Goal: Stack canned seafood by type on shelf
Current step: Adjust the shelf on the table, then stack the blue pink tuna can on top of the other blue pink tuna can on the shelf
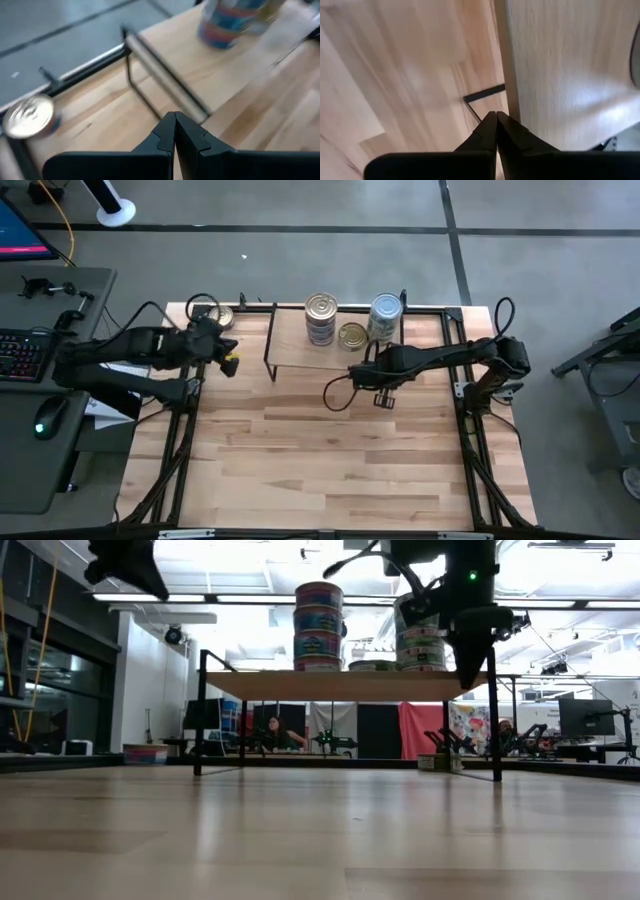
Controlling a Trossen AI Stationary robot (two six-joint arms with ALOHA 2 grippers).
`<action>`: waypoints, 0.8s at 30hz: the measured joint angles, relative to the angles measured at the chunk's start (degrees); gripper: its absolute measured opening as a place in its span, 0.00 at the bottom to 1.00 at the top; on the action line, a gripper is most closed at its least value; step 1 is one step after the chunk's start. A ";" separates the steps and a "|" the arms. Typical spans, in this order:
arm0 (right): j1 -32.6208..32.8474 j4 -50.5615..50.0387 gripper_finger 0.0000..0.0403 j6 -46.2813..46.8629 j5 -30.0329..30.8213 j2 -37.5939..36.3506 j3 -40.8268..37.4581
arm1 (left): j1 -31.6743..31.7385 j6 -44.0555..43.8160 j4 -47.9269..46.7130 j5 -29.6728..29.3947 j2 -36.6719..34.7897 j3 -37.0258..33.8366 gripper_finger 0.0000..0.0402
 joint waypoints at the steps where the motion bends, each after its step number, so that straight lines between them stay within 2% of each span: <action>1: -0.42 -0.53 0.00 -0.37 0.12 -0.01 0.00 | 1.57 0.01 -0.83 0.89 0.68 0.00 0.00; 8: -2.51 -0.70 0.00 -1.96 0.07 -2.22 0.00 | 14.63 9.73 -5.15 6.81 5.81 0.00 0.00; 13: -1.89 1.51 0.00 -2.14 -1.74 -7.89 0.06 | 32.95 21.56 -7.98 11.18 13.67 -0.36 0.00; 17: 0.50 5.56 0.00 4.08 -4.60 -13.27 0.09 | 46.36 26.07 -4.32 17.72 22.09 -1.82 0.00; 21: 4.99 13.09 0.00 11.58 -5.91 -17.43 0.11 | 52.03 25.78 1.34 17.85 29.14 -3.21 0.00; 24: 9.02 19.10 0.00 15.46 -4.88 -18.70 0.11 | 51.02 22.81 6.37 14.79 31.93 -3.16 0.00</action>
